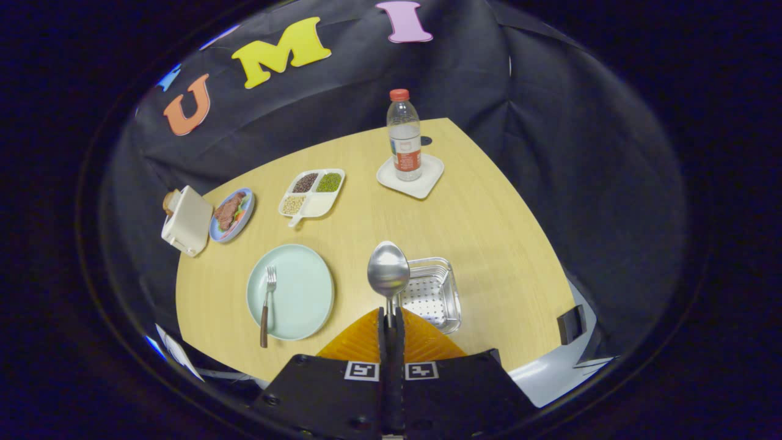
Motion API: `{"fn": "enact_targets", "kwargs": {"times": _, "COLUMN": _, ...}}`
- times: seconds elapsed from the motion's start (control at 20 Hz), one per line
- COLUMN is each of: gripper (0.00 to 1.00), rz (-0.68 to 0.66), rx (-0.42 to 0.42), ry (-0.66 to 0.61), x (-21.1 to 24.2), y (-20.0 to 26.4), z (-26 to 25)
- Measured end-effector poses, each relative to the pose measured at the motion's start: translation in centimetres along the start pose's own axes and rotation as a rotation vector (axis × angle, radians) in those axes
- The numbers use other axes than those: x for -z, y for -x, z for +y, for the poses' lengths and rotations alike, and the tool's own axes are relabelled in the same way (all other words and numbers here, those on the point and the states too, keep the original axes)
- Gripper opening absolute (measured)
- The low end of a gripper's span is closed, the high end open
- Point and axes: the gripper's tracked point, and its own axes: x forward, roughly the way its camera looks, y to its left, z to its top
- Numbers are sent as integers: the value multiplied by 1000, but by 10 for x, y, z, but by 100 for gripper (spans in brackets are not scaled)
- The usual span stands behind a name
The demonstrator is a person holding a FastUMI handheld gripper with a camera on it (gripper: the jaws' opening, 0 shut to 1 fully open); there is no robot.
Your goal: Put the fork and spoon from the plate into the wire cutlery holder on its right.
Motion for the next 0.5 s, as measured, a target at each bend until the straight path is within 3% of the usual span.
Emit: {"fn": "enact_targets", "kwargs": {"times": 0.5, "gripper": 1, "rz": 21, "rx": 22, "ry": 17, "x": 13, "y": -17, "z": -14}}
